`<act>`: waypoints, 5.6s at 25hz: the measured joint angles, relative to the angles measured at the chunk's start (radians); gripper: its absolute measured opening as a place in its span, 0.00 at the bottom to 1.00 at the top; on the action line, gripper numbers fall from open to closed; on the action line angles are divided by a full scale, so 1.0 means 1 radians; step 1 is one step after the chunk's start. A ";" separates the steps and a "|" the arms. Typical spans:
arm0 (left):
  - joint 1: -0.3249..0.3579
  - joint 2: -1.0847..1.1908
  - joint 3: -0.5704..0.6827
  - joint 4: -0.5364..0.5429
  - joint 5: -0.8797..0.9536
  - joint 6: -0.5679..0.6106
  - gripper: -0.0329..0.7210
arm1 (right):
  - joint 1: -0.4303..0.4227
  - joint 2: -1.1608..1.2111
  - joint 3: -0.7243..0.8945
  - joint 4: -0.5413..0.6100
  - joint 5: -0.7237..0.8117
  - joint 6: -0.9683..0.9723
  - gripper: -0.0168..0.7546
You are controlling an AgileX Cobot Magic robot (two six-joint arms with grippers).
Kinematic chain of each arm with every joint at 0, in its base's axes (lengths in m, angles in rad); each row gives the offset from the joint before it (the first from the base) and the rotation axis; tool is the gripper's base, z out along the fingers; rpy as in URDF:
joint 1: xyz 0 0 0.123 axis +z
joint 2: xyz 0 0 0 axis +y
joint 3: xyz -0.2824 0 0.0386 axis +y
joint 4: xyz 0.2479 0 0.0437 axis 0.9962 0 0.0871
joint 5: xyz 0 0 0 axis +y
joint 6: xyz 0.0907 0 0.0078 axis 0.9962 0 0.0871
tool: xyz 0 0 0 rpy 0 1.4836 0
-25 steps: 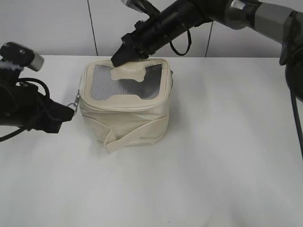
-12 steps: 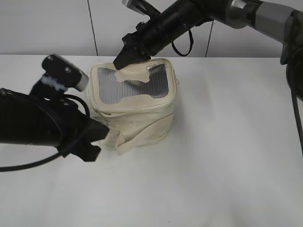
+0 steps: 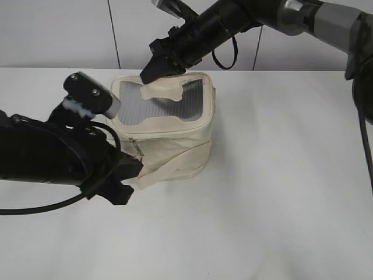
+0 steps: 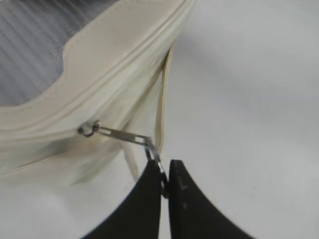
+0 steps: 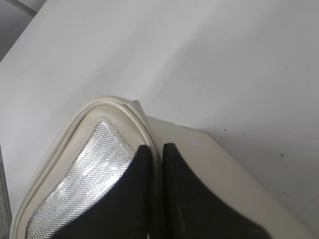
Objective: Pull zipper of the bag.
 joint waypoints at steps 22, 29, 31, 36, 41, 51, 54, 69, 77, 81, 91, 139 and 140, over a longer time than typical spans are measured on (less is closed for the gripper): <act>0.155 -0.043 -0.135 0.116 0.310 -0.171 0.54 | -0.167 -0.059 0.001 -0.053 0.073 0.050 0.44; 0.374 0.146 -0.526 0.226 0.564 -0.198 0.53 | -0.342 -0.206 0.298 -0.012 0.093 0.011 0.38; 0.374 0.265 -0.679 0.254 0.623 -0.199 0.53 | -0.368 -0.298 0.526 0.088 -0.023 -0.129 0.36; 0.364 0.544 -1.042 0.341 0.774 -0.232 0.56 | -0.369 -0.515 1.111 0.529 -0.300 -0.705 0.35; 0.362 0.708 -1.272 0.441 0.890 -0.297 0.64 | -0.359 -0.539 1.324 0.854 -0.317 -1.115 0.59; 0.341 0.812 -1.365 0.557 0.952 -0.375 0.62 | -0.337 -0.539 1.334 0.911 -0.284 -1.261 0.73; 0.335 0.816 -1.374 0.605 0.973 -0.406 0.38 | -0.293 -0.539 1.334 0.924 -0.294 -1.337 0.73; 0.321 0.816 -1.394 0.629 0.981 -0.422 0.13 | -0.193 -0.517 1.300 0.937 -0.485 -1.435 0.64; 0.312 0.816 -1.398 0.641 0.976 -0.422 0.12 | -0.193 -0.508 1.277 0.939 -0.485 -1.435 0.64; 0.312 0.816 -1.399 0.642 0.976 -0.425 0.12 | -0.193 -0.508 1.274 0.940 -0.485 -1.435 0.64; 0.312 0.816 -1.400 0.644 0.976 -0.425 0.12 | -0.193 -0.507 1.235 0.940 -0.489 -1.419 0.64; 0.307 0.816 -1.400 0.660 0.956 -0.490 0.11 | -0.121 -0.611 1.350 0.895 -0.568 -1.280 0.36; 0.307 0.816 -1.400 0.660 0.956 -0.492 0.11 | -0.121 -0.608 1.337 0.899 -0.586 -1.281 0.45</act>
